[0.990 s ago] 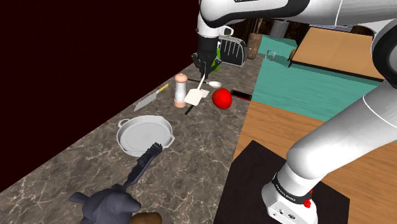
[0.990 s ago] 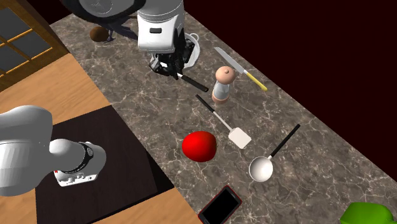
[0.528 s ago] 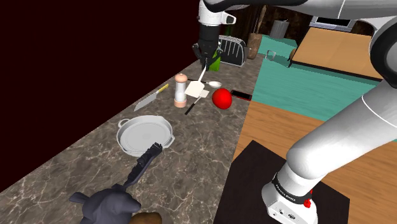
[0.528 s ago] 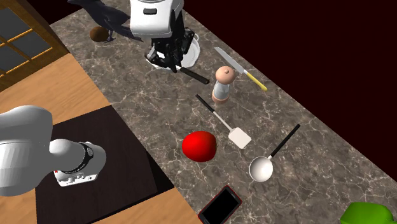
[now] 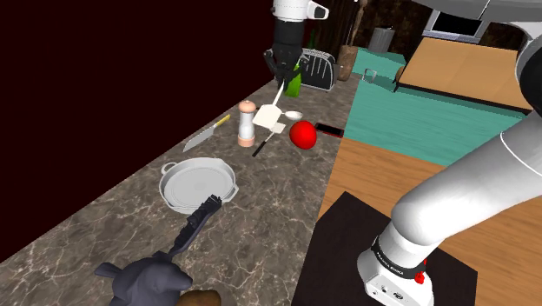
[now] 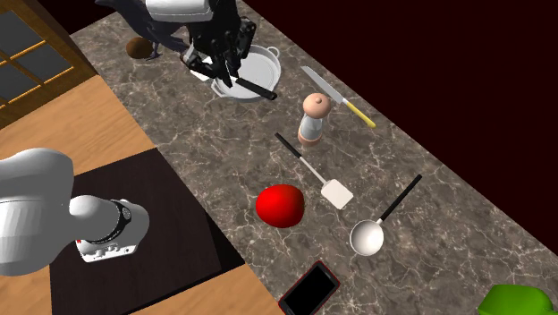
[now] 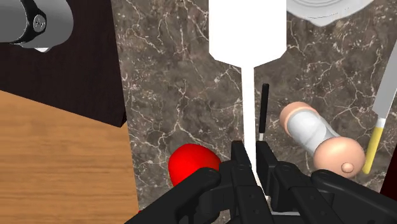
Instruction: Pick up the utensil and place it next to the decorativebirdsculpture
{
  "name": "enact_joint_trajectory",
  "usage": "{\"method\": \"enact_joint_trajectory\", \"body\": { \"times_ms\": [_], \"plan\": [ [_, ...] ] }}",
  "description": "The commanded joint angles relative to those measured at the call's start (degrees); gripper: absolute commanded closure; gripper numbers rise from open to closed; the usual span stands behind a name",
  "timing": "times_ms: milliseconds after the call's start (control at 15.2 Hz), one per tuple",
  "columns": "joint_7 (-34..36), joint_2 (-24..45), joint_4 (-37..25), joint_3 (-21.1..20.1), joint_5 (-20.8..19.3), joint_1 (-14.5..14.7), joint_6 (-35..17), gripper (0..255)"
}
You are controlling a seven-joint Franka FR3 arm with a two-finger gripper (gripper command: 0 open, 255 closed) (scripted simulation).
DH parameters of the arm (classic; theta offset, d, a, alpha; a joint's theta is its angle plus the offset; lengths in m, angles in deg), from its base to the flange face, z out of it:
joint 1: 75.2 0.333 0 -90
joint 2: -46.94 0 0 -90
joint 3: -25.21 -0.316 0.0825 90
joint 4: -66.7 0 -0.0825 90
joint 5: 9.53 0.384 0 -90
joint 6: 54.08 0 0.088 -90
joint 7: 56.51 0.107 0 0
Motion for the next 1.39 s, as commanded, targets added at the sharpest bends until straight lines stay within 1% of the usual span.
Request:
{"method": "enact_joint_trajectory", "body": {
  "times_ms": [0, 330, 660, 990, 1320],
  "plan": [
    [1.3, -2.83, 2.62, -0.75, 1.01, 0.82, 0.1, 255],
    [5.07, -10.13, 8.11, -3.0, 4.0, 3.26, 1.6, 255],
    [9.42, -16.49, 11.83, -5.72, 7.31, 5.91, 3.76, 255],
    [14.39, -21.73, 13.88, -8.92, 10.91, 8.63, 6.3, 255],
    [19.97, -25.75, 14.32, -12.64, 14.77, 11.21, 8.93, 255]
  ]
}}
